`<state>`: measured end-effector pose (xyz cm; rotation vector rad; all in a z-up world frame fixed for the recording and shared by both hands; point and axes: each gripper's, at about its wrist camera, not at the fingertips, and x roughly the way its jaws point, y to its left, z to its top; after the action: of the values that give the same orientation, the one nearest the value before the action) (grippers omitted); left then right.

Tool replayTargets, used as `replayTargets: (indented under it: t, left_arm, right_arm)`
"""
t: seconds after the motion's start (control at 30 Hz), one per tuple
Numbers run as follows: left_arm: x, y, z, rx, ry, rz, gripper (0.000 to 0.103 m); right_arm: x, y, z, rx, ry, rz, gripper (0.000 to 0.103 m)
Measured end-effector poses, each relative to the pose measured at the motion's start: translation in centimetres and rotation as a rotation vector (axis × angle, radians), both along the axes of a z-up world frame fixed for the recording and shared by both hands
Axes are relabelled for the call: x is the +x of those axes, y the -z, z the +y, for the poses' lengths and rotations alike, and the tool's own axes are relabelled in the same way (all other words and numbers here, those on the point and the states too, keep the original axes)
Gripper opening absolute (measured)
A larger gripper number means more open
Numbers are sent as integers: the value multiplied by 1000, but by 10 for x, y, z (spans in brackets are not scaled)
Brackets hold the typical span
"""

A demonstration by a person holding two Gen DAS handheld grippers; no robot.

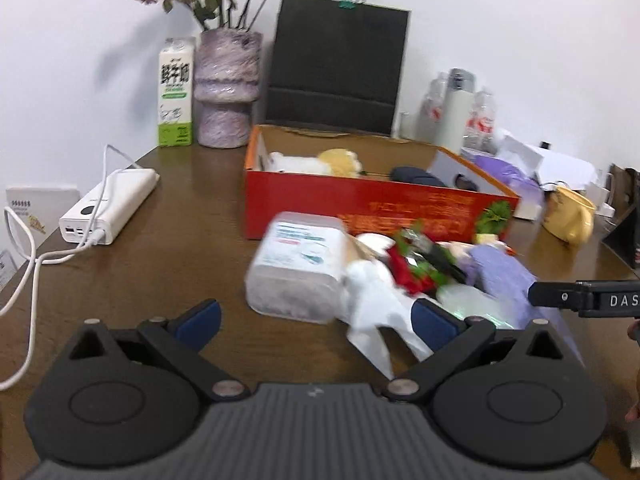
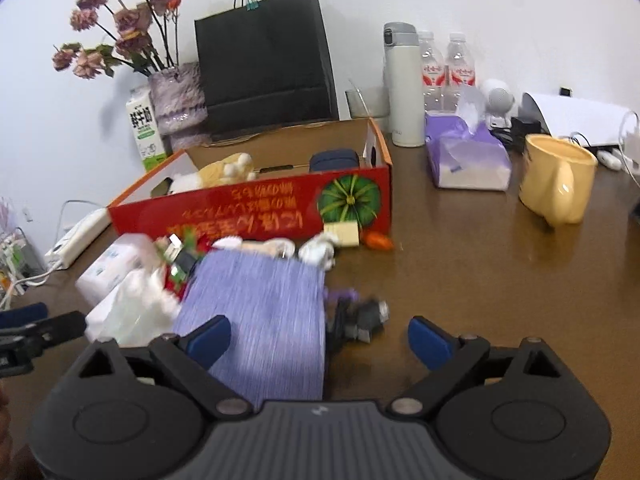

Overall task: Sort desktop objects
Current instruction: 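Grasp the white cube charger with the right tool while the left tool grasps the white plastic container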

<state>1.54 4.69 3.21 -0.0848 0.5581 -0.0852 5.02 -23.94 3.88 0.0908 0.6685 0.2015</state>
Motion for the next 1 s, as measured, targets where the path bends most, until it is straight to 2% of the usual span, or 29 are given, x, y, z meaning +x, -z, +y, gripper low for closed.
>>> replayTargets:
  t: [0.1, 0.3, 0.33, 0.43, 0.47, 0.5, 0.57, 0.6, 0.63, 0.7, 0.87, 1.0]
  left_arm:
    - [18, 3, 9, -42, 6, 30, 103]
    - [54, -3, 18, -101, 18, 27, 102]
    - [60, -3, 17, -103, 19, 28, 101]
    - [76, 1, 18, -116, 28, 63, 89]
    - [80, 4, 19, -135, 42, 81, 86]
    - [83, 7, 21, -152, 50, 94, 85]
    - [89, 11, 22, -166, 48, 117, 83]
    - [92, 13, 22, -162, 48, 124, 77]
    - [93, 14, 21, -151, 44, 129, 70]
    - [91, 14, 22, -141, 43, 126, 69]
    - [68, -3, 27, -142, 5, 62, 69]
    - [42, -21, 39, -192, -15, 19, 69]
  right_arm:
    - [20, 0, 10, -12, -16, 14, 89]
    - [45, -1, 23, -16, -69, -2, 89]
    - [48, -1, 25, -13, -81, -3, 89]
    - [53, -1, 30, 10, -101, -1, 89]
    - [54, -2, 31, 25, -112, -8, 86]
    - [55, -2, 33, 30, -122, -16, 77]
    - [60, -1, 39, 21, -135, -13, 67]
    - [63, 1, 42, 16, -141, -2, 66]
    - [66, 3, 44, 16, -147, 11, 64]
    - [69, 7, 48, 15, -156, 40, 59]
    - [53, 2, 49, -43, -160, 41, 58]
    - [38, -12, 29, 63, -135, -31, 58]
